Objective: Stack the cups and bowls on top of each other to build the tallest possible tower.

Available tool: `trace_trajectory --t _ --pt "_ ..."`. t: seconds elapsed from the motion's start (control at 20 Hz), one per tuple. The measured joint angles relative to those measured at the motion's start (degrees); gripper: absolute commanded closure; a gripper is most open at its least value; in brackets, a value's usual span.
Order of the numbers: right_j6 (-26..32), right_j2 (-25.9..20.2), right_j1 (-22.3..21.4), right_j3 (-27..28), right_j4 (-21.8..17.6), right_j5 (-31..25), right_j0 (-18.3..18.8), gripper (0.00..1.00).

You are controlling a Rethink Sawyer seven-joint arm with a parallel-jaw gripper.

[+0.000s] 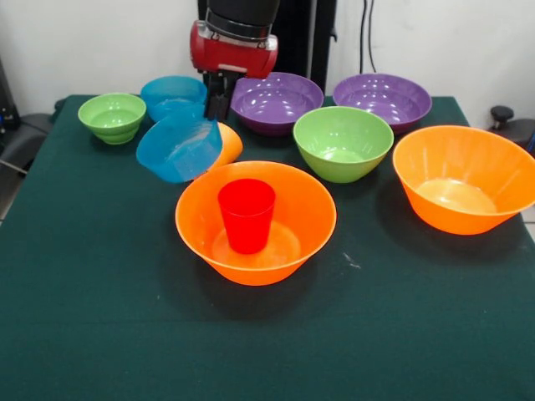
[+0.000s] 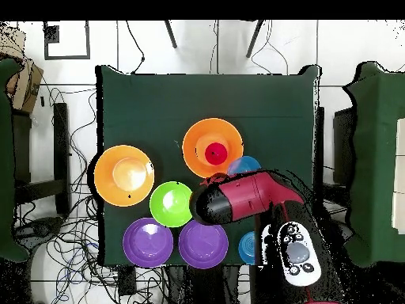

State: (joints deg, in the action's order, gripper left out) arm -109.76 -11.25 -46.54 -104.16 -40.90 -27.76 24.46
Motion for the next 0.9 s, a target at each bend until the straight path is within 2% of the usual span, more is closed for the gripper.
trace_trajectory --t 0.4,0.9 --pt "0.0 3.04 2.04 1.75 0.01 1.81 -1.61 1.0" --pt "-0.26 8.79 4.55 3.73 0.06 3.16 -7.15 1.0"
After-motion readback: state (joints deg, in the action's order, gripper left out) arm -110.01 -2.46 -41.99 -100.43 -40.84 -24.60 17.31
